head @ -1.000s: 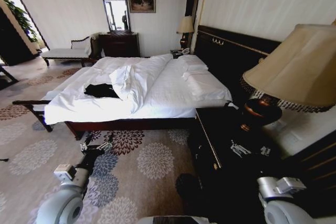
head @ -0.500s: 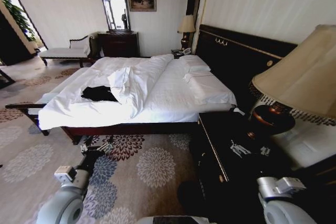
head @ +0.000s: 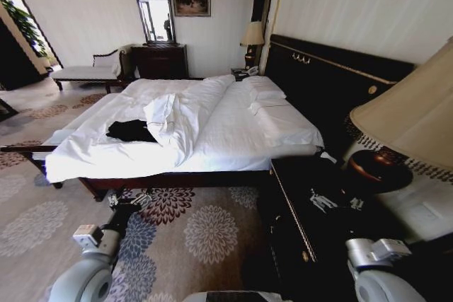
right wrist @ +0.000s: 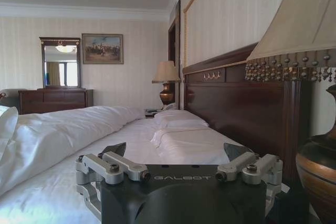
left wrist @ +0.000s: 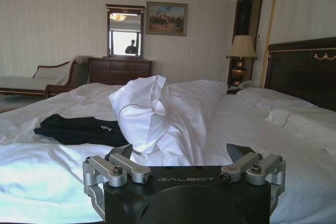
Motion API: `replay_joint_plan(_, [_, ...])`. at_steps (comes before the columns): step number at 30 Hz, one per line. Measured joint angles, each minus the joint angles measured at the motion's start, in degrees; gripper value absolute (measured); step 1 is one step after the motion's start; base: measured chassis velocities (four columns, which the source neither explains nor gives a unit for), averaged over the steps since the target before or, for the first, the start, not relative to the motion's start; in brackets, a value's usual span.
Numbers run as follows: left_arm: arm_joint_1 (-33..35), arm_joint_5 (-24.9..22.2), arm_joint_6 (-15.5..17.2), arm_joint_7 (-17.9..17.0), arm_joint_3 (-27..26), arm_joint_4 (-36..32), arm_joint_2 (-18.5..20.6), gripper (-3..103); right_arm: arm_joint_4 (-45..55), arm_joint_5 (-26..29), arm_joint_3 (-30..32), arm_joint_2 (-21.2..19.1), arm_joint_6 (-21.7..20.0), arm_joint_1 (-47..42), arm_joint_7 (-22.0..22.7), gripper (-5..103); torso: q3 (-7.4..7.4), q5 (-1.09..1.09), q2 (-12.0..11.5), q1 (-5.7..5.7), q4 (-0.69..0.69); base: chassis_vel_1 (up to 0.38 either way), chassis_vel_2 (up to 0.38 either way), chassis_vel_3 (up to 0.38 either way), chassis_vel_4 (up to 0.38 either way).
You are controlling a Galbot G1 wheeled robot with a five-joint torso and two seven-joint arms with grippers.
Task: Fold the clothes on the bed.
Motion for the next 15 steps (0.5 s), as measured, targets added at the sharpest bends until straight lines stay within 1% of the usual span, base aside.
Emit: replay_joint_plan(15, [0.7,1.1,-0.1,0.0,0.7,0.0,-0.9,100,-0.2,-1.4,-0.8,0.8,-0.1,-0.3,0.3,100,0.00,0.00,0.0,0.00,0.00,-0.119,0.111,0.119,-0.108])
